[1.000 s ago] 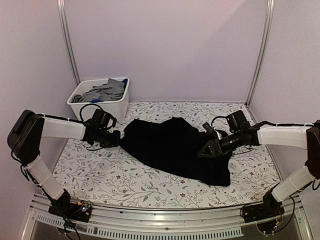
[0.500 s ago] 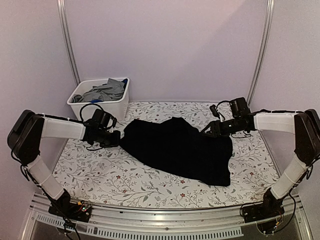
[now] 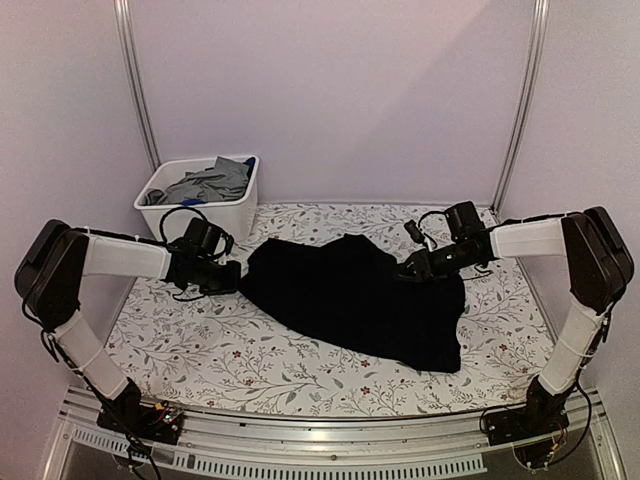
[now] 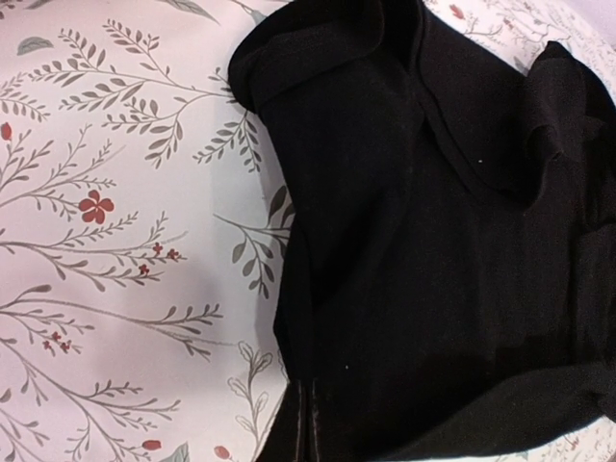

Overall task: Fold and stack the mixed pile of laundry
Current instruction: Adjust the crumpled T-shirt at the center of the board.

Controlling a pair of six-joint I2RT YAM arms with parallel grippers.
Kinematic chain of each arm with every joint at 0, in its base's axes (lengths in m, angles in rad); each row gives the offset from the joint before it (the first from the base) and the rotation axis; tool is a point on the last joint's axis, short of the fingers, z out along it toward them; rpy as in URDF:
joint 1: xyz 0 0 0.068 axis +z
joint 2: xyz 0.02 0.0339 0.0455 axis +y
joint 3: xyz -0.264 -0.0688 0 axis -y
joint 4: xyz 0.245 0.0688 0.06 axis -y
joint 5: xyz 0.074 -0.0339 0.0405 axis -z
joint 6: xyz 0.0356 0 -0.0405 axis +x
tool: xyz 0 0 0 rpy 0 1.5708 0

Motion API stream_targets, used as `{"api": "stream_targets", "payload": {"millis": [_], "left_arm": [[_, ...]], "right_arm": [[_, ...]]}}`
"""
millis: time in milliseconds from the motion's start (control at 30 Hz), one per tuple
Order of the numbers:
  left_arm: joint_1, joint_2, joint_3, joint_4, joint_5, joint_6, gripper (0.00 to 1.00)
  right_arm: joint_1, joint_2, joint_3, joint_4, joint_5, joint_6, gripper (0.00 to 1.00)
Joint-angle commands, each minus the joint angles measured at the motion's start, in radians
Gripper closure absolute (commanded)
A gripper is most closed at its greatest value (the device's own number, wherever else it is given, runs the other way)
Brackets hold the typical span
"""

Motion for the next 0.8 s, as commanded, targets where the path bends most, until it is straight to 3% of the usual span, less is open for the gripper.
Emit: {"api": "stream_targets", "payload": {"millis": [0, 233, 367, 500, 600, 633, 667, 700, 767], "left_arm": [[0.012, 0.015, 0.018, 0.013, 0.0, 0.013, 1.0], [0.012, 0.027, 0.025, 0.015, -0.001, 0.006, 1.0], [0.015, 0.026, 0.023, 0.012, -0.008, 0.007, 1.0], [0.016, 0.022, 0.016, 0.014, -0.008, 0.002, 1.0], [0.017, 0.02, 0.011, 0.015, -0.007, 0.003, 1.0], [0.017, 0.018, 0.01, 0.016, -0.006, 0.003, 1.0], [0.017, 0.018, 0.008, 0.017, -0.006, 0.004, 1.0], [0.017, 0.017, 0.007, 0.017, -0.006, 0.006, 1.0], [0.018, 0.019, 0.006, 0.018, -0.006, 0.007, 1.0]], "right_arm": [[0.009, 0.002, 0.008, -0.008, -0.043, -0.035, 0.64], [0.016, 0.101, 0.072, -0.021, -0.033, -0.03, 0.61], [0.038, 0.086, 0.069, -0.049, -0.038, -0.042, 0.86], [0.061, 0.002, 0.031, -0.062, -0.01, -0.028, 0.95], [0.068, -0.087, 0.0, -0.072, 0.046, -0.024, 0.93], [0.07, -0.123, -0.015, -0.072, 0.071, -0.024, 0.86], [0.072, -0.143, -0.027, -0.07, 0.093, -0.025, 0.71], [0.071, -0.163, -0.039, -0.069, 0.114, -0.024, 0.66], [0.071, -0.18, -0.049, -0.074, 0.129, -0.027, 0.76]]}}
